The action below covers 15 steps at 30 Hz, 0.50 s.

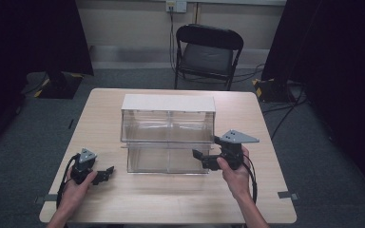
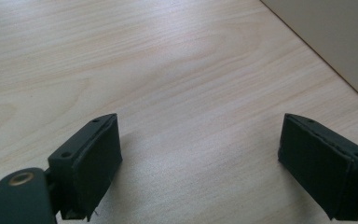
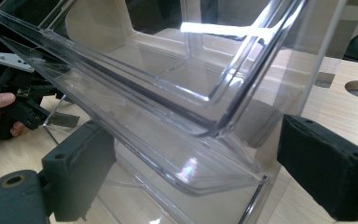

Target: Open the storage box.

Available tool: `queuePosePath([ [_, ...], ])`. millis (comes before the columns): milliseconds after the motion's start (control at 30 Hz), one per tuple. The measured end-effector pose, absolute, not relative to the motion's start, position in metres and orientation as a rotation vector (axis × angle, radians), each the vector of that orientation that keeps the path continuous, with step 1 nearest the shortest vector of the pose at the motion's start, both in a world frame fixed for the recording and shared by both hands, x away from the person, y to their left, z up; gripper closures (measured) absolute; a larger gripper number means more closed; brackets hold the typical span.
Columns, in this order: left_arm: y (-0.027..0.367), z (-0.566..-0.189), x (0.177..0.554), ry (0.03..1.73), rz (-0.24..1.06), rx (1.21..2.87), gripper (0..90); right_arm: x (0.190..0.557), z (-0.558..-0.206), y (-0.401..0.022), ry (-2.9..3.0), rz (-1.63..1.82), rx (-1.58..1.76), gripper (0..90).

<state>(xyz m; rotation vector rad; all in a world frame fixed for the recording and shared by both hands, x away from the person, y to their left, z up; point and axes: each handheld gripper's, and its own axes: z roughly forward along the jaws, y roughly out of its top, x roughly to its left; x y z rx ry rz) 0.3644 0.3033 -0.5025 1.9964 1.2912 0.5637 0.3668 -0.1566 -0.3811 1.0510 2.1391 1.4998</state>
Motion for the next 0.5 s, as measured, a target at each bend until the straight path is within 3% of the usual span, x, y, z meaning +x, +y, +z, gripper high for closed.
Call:
queuePosePath([
  [500, 0.3033, -0.5026, 0.3646, 1.29, 0.562, 1.996, 12.4, 0.3668, -0.3811, -0.1564, 2.141, 1.499, 1.051, 10.7],
])
